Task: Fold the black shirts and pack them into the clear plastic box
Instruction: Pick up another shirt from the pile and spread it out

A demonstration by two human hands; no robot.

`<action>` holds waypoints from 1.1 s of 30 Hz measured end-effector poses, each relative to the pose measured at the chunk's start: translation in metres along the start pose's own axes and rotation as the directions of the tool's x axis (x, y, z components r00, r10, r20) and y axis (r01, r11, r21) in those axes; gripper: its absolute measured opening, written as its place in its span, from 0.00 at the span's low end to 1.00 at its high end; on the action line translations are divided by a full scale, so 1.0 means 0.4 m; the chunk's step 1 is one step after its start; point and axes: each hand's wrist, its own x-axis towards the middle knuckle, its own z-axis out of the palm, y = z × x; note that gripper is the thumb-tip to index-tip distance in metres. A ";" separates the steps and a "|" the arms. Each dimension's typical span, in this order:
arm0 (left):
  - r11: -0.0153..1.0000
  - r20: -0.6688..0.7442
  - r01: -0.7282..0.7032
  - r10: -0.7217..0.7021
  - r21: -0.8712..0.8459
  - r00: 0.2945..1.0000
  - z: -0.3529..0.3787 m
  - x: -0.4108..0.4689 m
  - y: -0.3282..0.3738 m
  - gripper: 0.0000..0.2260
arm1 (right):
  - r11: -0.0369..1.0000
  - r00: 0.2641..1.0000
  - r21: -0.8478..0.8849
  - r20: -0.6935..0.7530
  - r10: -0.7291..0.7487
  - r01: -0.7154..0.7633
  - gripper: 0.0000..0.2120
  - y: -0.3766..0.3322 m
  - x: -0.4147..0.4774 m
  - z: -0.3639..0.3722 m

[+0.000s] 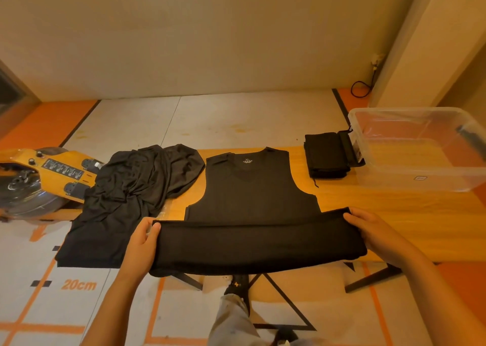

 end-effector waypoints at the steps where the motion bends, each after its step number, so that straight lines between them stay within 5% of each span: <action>1: 1.000 -0.008 -0.009 0.009 0.005 1.000 0.001 0.011 0.007 0.08 | 1.000 1.000 -0.012 -0.003 0.000 0.000 0.09 -0.006 0.009 -0.001; 9: 0.997 -0.058 -0.065 0.067 0.037 0.996 0.038 0.136 0.071 0.06 | 0.990 0.990 -0.122 -0.108 -0.086 0.072 0.10 -0.084 0.113 0.008; 15: 0.990 -0.094 -0.069 0.080 0.120 0.992 0.074 0.332 0.105 0.08 | 0.967 0.969 -0.168 -0.130 -0.212 0.189 0.33 -0.222 0.256 0.020; 19: 0.971 -0.120 -0.016 0.045 0.238 0.992 0.099 0.528 0.117 0.09 | 0.935 0.950 -0.309 -0.197 -0.243 0.176 0.13 -0.313 0.448 0.043; 23: 0.935 -0.133 0.097 -0.054 0.340 0.990 0.150 0.671 0.112 0.12 | 0.929 0.929 -0.354 -0.300 -0.219 0.104 0.08 -0.339 0.633 0.082; 25: 0.920 -0.190 0.077 -0.002 0.384 0.982 0.173 0.681 0.102 0.15 | 0.912 0.918 -0.405 -0.330 -0.219 0.072 0.16 -0.321 0.669 0.127; 29: 0.878 -0.138 -0.078 0.161 0.473 0.977 0.244 0.576 0.051 0.22 | 0.755 0.846 -0.655 -0.378 -0.375 0.042 0.23 -0.209 0.606 0.255; 33: 0.788 0.146 -0.300 0.264 0.538 0.953 0.332 0.361 -0.033 0.27 | 0.377 0.866 -0.914 -0.062 -0.495 0.150 0.24 -0.027 0.499 0.351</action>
